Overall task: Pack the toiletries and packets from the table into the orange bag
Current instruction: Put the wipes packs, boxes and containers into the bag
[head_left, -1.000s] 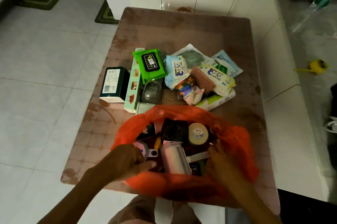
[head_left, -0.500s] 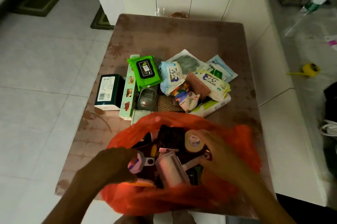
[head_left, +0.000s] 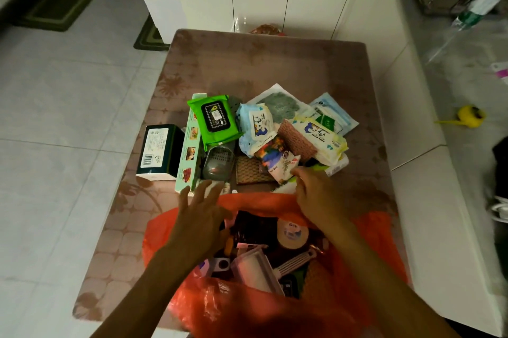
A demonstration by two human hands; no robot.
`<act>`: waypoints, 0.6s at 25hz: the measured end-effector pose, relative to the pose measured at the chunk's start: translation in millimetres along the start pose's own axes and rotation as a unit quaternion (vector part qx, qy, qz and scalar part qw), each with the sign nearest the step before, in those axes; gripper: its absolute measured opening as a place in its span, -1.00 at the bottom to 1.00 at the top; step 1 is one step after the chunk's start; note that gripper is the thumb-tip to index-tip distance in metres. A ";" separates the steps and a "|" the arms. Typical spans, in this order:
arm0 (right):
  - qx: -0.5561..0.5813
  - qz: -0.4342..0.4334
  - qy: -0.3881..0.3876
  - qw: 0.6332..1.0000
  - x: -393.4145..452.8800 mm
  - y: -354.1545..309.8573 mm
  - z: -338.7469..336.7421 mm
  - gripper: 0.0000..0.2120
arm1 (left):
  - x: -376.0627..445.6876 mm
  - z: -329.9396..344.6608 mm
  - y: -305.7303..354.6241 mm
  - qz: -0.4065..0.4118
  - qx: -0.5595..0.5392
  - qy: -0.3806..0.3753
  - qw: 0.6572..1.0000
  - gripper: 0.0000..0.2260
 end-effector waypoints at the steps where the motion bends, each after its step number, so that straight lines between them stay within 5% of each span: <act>1: -0.082 0.011 -0.071 0.994 14.2 10.5 25.2 -0.63 | 3.5 14.4 -3.1 -0.018 0.004 -0.047 0.999 -0.77; 4: -0.294 -0.019 -0.202 0.934 35.7 43.2 75.5 -0.46 | 1.3 24.0 -17.0 -0.039 -0.030 -0.022 0.999 -0.78; 10: -0.477 -0.116 -0.159 0.857 48.0 38.0 90.8 -0.52 | -26.2 16.7 -50.5 -0.025 -0.032 -0.043 0.998 -0.73; 13: -0.371 -0.078 -0.173 0.909 43.5 31.8 51.3 -0.46 | -42.0 19.1 -58.5 -0.029 -0.059 -0.040 0.997 -0.64; 15: -0.153 -0.020 -0.157 0.976 42.2 16.6 2.3 -0.46 | -43.9 16.7 -57.5 -0.042 -0.107 0.012 0.993 -0.57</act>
Point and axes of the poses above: each hand's wrist, its own x-axis towards the middle knuckle, its own z-axis out of the palm, y = z × x, the point moved 6 cm from there along x, towards the middle knuckle, and after that the axes turned 10 degrees about z, right-handed, at the moved point
